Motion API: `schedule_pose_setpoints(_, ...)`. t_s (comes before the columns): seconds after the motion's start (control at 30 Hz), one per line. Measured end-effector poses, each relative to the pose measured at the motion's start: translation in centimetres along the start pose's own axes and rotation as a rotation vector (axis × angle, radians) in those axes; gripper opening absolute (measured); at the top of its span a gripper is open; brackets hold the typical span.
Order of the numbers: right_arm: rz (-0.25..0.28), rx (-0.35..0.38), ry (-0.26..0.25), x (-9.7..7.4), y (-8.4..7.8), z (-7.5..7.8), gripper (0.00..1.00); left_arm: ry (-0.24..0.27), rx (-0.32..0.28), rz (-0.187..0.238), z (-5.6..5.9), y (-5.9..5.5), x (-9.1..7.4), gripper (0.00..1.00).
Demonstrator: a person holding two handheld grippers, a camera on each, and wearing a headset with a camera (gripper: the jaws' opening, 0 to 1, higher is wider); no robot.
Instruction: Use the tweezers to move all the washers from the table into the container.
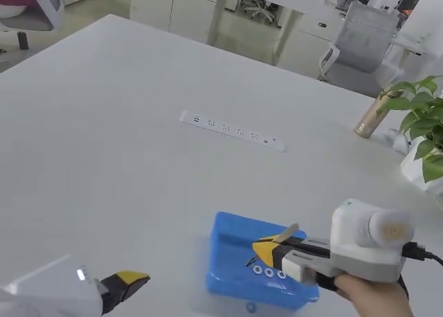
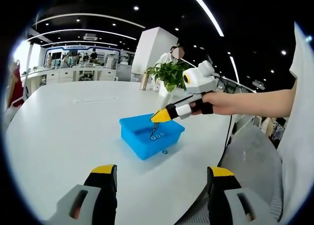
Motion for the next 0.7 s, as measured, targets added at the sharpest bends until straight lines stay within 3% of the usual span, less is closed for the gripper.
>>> schedule_pose_setpoints(0.37, -0.044, 0.017, -0.013, 1.4, -0.9, 0.6, 0.03, 0.001, -0.002, -0.009, 0.0, -0.2, -0.1, 0.76)
schedule_pose_setpoints(0.7, -0.051, 0.014, -0.017, 1.8, -1.1, 0.7, 0.03, 0.003, 0.002, -0.012, -0.2, -0.2, 0.1, 0.76)
Point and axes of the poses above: the centre of the closed fingertips' face, and the gripper's own axes: x roughly forward along the fingers, z roughly to its right, y roughly out of its top, the point moved 7 cm from there along -x, roughly backward along the fingers, and after that the axes turned 6 degrees about z, right-handed, at the moved point
